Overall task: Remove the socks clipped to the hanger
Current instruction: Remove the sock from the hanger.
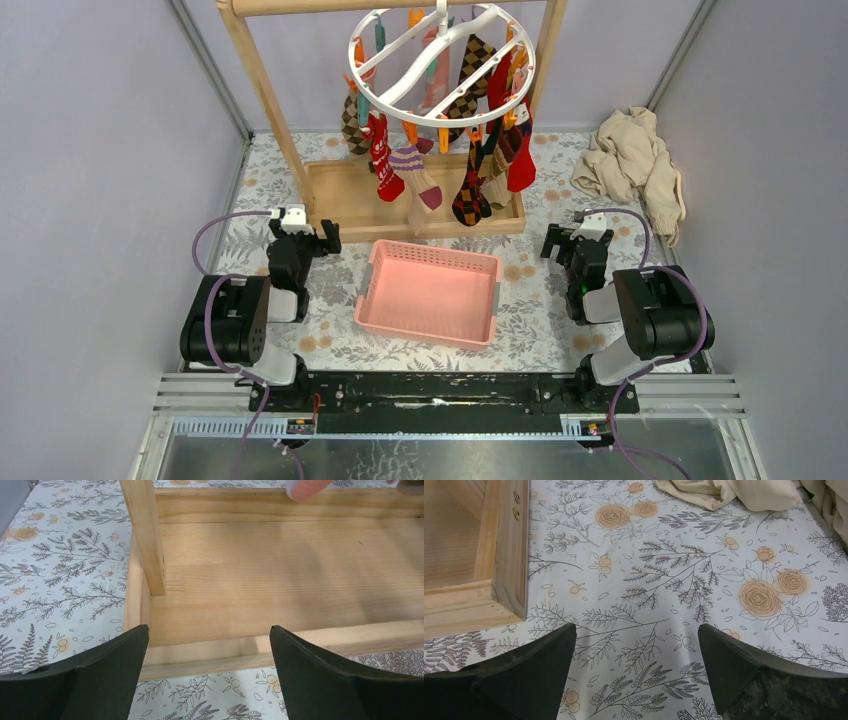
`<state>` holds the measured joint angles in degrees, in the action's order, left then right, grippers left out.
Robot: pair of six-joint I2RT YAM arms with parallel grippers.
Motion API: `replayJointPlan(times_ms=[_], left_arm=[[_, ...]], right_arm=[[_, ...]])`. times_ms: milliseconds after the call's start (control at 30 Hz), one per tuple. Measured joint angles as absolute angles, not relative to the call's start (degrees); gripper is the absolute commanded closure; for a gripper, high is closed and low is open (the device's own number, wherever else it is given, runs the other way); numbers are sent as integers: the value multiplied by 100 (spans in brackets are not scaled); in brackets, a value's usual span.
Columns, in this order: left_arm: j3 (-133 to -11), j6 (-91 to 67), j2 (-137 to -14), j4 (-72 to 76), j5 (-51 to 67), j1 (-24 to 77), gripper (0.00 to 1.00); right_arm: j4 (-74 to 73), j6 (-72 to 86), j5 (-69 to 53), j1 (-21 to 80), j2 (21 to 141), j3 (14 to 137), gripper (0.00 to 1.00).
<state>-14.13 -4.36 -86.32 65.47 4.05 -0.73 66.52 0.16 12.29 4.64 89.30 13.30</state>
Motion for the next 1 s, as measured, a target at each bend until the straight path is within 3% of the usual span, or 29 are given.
replayJointPlan(times_ms=[767, 1000], left_arm=[[-1413, -432, -8630, 6545, 410, -75, 1], [-1426, -419, -8123, 5959, 447, -73, 1]], right_arm=[[6912, -99, 1046, 464, 8910, 1157, 0], [6886, -93, 1135, 464, 8263, 864, 0]])
